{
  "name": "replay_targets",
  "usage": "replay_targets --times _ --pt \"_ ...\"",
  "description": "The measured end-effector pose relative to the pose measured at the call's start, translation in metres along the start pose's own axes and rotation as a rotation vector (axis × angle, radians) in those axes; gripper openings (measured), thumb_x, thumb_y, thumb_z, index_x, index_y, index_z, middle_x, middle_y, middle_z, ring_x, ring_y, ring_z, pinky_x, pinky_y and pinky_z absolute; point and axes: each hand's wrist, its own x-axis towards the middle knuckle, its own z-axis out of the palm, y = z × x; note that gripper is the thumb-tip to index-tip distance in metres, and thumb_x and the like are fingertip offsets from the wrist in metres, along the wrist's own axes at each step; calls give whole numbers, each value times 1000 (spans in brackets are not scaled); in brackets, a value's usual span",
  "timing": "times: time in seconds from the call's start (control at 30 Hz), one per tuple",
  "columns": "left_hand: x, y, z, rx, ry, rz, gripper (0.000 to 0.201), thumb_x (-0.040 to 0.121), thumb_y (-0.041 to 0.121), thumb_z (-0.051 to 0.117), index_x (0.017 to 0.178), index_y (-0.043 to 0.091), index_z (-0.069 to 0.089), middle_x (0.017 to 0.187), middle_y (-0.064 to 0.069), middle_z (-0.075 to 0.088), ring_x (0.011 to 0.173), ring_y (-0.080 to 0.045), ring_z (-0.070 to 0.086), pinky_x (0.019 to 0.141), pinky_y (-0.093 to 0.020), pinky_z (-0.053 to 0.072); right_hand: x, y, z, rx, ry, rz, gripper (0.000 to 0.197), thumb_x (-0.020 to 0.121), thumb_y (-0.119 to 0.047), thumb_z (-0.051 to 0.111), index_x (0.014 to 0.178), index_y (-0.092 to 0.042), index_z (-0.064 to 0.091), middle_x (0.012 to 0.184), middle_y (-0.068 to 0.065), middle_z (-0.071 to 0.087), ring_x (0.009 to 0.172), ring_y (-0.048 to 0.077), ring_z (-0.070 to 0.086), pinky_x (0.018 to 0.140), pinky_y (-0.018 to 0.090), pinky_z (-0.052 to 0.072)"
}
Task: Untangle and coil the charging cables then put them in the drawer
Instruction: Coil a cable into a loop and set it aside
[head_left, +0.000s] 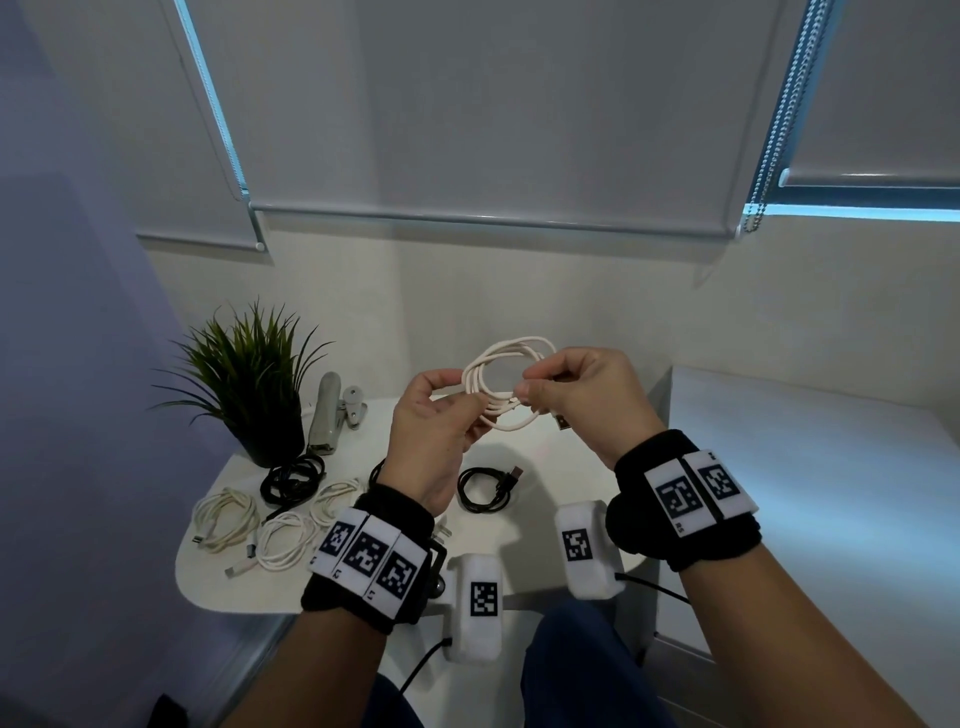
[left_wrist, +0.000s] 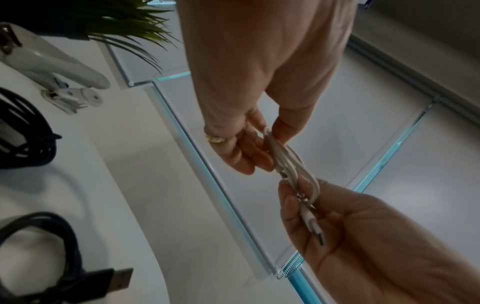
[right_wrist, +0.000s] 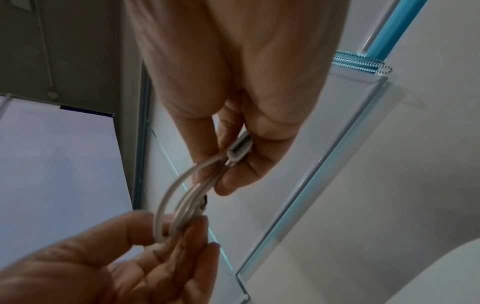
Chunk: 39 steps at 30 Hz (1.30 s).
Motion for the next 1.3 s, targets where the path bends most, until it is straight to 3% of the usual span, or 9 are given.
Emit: replay_targets --times 0.17,0.4,0.63,0.73,0.83,0.93,1.0,1.13,1.3 --pt "0 0 0 26 15 -5 33 84 -12 53 96 17 42 72 -15 61 60 -22 55 68 -34 46 1 0 1 -12 5 1 9 73 -1 76 76 -3 68 61 7 66 48 11 56 43 18 39" --pt "2 -4 1 6 -26 -23 26 85 -11 52 100 8 44 70 -11 65 58 -19 57 64 -29 50 1 2 4 -23 30 0 6 75 0 74 76 0 68 60 8 64 42 6 53 41 16 38" --pt "8 -3 -1 -247 -51 -97 14 91 -5 48 96 8 45 73 -16 65 60 -22 64 51 -24 51 2 0 4 -69 -37 -25 11 77 -2 73 71 -8 66 59 4 66 46 6 55 43 19 40" --pt "11 -2 -3 -219 -87 -115 20 91 0 53 109 4 48 78 -14 67 62 -18 65 56 -24 54 3 0 1 -67 -19 -27 9 78 -1 72 74 -6 66 60 5 66 45 6 55 42 18 39" --pt "11 -6 -8 -133 -154 -190 28 91 6 56 117 -3 54 92 -12 69 76 -16 65 74 -23 53 4 3 -1 -60 9 -26 12 77 2 71 71 -6 65 61 9 64 43 5 54 41 14 37" --pt "9 -9 -9 -83 -173 -245 11 91 8 56 93 4 65 87 -6 71 79 -13 60 80 -24 47 4 5 -1 -76 12 -35 15 76 4 71 70 -8 64 61 9 62 43 4 53 43 12 37" --pt "7 -10 -8 -72 -183 -284 17 91 10 55 81 9 69 83 -3 71 77 -11 59 80 -25 43 4 6 -2 -97 2 -44 19 75 5 72 68 -11 64 61 8 60 47 7 50 44 13 37" --pt "3 -12 -6 -109 -192 -354 9 91 17 55 88 14 63 84 1 67 77 -9 56 83 -29 40 7 6 -4 -134 -45 -34 26 74 4 73 66 -17 61 62 2 52 53 11 41 49 18 34" --pt "-1 -12 2 -228 -217 -293 13 92 15 52 79 18 54 93 1 73 82 -10 64 84 -30 41 10 9 -5 -150 -78 -27 27 74 2 74 67 -18 57 61 0 49 50 8 38 49 20 31"
